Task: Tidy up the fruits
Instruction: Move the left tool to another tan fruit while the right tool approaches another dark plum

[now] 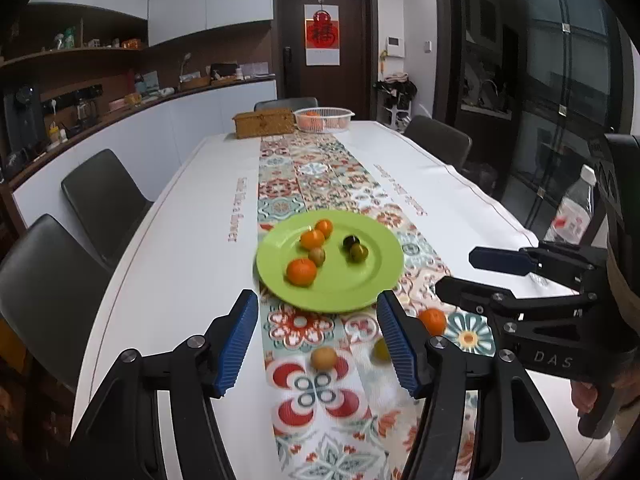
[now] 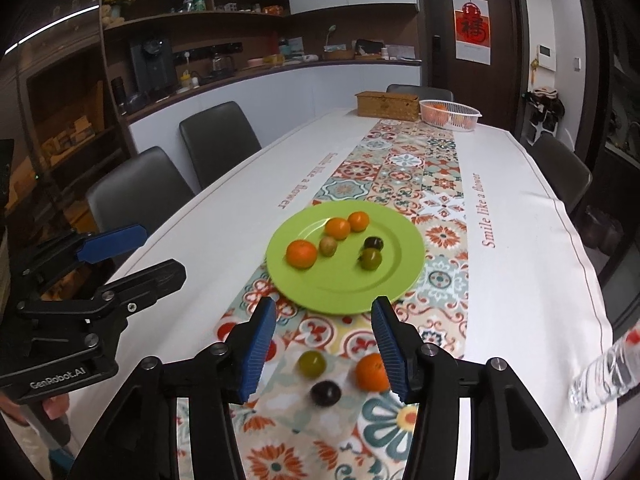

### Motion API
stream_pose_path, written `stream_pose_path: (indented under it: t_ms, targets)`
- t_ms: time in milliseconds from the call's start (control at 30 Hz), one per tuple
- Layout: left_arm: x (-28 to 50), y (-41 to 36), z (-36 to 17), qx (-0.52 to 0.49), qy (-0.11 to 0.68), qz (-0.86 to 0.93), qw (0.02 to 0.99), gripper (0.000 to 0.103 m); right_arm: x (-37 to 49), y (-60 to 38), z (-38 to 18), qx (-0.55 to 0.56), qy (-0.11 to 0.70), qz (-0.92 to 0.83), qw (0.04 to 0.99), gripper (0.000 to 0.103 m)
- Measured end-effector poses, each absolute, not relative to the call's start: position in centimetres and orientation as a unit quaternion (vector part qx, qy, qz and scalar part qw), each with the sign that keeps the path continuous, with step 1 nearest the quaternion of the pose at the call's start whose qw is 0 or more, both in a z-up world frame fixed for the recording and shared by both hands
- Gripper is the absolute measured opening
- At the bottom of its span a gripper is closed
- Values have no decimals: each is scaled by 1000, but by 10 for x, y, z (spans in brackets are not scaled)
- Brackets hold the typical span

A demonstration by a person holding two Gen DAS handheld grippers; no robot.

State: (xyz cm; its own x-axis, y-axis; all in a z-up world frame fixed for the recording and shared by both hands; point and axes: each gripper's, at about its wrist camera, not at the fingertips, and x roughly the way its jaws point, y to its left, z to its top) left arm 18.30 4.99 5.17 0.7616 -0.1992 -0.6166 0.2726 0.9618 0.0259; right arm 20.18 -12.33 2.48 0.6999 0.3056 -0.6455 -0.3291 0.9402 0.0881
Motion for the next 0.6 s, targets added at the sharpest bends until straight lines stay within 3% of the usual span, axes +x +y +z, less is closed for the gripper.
stream_pose_path:
  t_ms: [600]
  targets:
    - [188,57,-9,84,383,-148,908,63,194,-115,-42,-13,424,154,892,51]
